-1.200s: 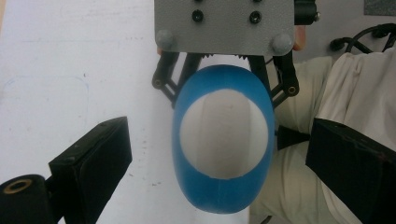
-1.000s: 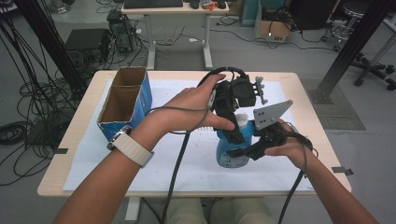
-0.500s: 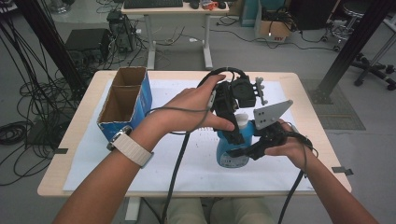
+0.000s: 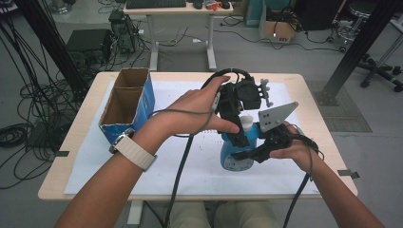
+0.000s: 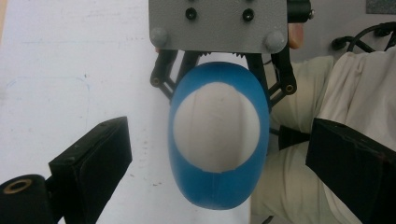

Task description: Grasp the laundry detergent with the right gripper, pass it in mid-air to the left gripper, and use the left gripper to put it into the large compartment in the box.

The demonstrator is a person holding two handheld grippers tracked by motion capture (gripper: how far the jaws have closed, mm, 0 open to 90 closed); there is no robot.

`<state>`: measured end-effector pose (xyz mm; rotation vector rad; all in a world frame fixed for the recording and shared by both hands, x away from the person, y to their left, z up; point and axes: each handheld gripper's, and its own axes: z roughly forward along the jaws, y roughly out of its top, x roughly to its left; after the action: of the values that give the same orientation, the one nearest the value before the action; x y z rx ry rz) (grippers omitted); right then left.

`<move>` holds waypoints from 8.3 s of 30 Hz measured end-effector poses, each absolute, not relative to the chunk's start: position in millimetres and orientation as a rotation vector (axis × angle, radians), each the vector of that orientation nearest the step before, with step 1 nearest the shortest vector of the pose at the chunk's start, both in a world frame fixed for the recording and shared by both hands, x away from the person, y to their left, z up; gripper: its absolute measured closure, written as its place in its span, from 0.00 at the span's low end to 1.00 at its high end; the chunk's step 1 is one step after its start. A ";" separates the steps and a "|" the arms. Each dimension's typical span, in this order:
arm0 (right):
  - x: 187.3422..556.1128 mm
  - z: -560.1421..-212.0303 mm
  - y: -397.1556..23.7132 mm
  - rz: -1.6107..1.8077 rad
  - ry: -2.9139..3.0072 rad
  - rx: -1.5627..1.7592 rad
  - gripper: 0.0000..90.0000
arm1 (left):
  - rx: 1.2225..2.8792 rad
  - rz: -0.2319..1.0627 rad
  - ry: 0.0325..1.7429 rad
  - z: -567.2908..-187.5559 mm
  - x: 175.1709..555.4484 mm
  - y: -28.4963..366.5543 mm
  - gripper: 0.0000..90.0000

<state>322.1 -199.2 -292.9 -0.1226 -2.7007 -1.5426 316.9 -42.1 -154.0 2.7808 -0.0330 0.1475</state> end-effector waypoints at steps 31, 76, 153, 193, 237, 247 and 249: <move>322.6 -292.4 -200.7 -1.537 -2.705 -0.129 0.48 | 2.779 0.145 -0.048 -154.1 316.2 -43.6 0.08; 323.0 -292.5 -201.5 -1.527 -2.708 -0.136 0.48 | 2.781 0.146 -0.033 -152.7 314.9 -42.7 0.08; 321.5 -290.2 -201.8 -1.531 -2.717 -0.114 0.48 | 2.780 0.145 -0.023 -158.6 317.6 -44.8 0.08; 315.3 -292.5 -200.1 -1.518 -2.781 -0.072 0.48 | 2.855 0.007 -0.142 -187.7 323.4 -66.8 0.42; 318.8 -290.6 -200.4 -1.561 -2.795 0.006 0.48 | 2.866 0.033 -0.135 -184.7 320.4 -70.0 0.41; 319.0 -288.7 -201.7 -1.566 -2.798 0.009 0.48 | 2.868 0.038 -0.136 -182.3 319.9 -71.8 0.41; 318.9 -288.4 -201.9 -1.563 -2.798 0.012 0.48 | 2.866 0.043 -0.137 -182.2 319.6 -71.9 0.41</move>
<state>318.9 -201.9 -288.4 0.0119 -2.7983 -1.5633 319.6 -71.9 -182.2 2.8660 -0.1374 0.0432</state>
